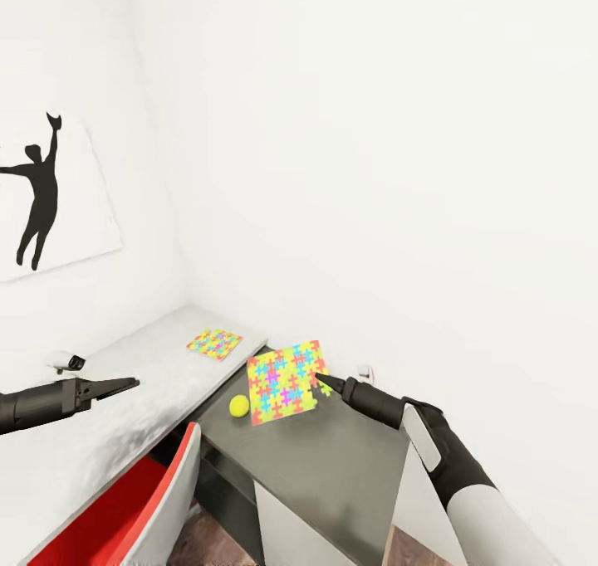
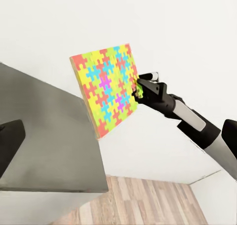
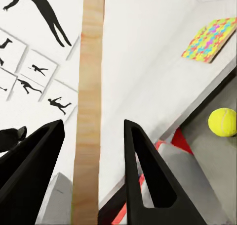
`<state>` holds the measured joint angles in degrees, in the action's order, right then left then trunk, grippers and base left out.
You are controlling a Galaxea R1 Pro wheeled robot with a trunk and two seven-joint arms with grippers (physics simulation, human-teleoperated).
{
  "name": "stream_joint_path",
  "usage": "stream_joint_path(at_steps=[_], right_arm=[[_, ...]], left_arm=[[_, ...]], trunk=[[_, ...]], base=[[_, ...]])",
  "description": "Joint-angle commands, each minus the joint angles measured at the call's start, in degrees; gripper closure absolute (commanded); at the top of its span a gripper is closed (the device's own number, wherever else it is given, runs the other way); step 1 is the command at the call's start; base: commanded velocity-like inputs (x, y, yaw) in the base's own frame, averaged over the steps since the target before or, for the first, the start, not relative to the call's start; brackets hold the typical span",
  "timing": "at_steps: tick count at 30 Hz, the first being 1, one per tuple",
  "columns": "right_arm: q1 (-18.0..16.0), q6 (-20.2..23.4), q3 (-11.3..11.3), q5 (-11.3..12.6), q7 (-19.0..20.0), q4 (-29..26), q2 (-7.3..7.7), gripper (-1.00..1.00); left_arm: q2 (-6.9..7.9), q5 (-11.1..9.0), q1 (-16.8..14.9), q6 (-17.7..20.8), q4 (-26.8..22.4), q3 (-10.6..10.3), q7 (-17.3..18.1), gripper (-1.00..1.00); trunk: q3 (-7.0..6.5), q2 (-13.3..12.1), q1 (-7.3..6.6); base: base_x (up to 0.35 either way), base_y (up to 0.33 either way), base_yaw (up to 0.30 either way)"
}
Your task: Put all the toys in the child's room - the three board games (two on the bed and one on the table), the two jigsaw puzzles on the table, and the tennis ball on the table - inside the toy box on the table in the child's room.
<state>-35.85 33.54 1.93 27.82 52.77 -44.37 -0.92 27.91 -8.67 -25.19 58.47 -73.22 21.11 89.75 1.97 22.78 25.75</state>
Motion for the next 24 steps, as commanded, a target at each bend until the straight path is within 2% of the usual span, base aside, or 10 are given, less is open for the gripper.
stream_joint_path(at_steps=[1, 4, 5, 7, 10, 15, 24], right_arm=[[-0.51, 1.37, 0.15, -0.07, -0.24, -0.56, -0.35, 1.0], [-3.95, 7.33, 0.18, -0.38, -4.08, -2.89, -1.85, 1.0], [-5.27, 9.1, 0.21, -0.38, -6.59, -3.31, -2.2, 1.0], [-7.5, 11.18, 0.29, -0.05, -12.27, -3.75, -2.63, 1.0], [-9.49, 12.41, 0.33, 0.25, -17.74, -3.98, -3.38, 1.0], [-10.38, 12.63, 0.39, 0.39, -20.14, -4.26, -4.03, 1.0], [-10.46, 12.46, 0.22, 0.39, -20.41, -4.39, -4.07, 1.0]], left_arm=[[0.02, 0.05, -0.05, 0.61, 0.0, 0.12, 0.25, -1.0], [0.06, 0.05, 0.05, 0.6, 0.0, 1.02, 0.25, -1.0], [0.17, 0.05, 0.23, 0.6, 0.0, 1.65, 0.25, -1.0], [0.38, 0.11, 0.58, 0.6, 0.0, 2.94, 0.25, -1.0], [0.62, 0.13, 0.76, 0.6, 0.0, 3.72, 0.25, -1.0], [0.73, 0.16, 0.84, 0.6, 0.0, 4.06, 0.25, -1.0], [0.74, 0.23, 0.85, 0.6, 0.0, 4.12, 0.25, -1.0]], trunk=[[0.16, 0.13, 0.04], [0.23, 0.13, 0.04], [0.25, 0.13, 0.04], [0.3, 0.13, 0.04], [0.4, 0.13, 0.04], [0.51, 0.13, 0.04], [0.51, 0.13, 0.04]], base=[[-0.003, 0.001, 0.286], [-0.002, 0.001, 0.286], [-0.001, 0.0, 0.286], [0.0, 0.0, 0.286], [-0.002, 0.0, 0.274], [-0.06, 0.0, 0.122], [-0.038, 0.0, 0.009]])
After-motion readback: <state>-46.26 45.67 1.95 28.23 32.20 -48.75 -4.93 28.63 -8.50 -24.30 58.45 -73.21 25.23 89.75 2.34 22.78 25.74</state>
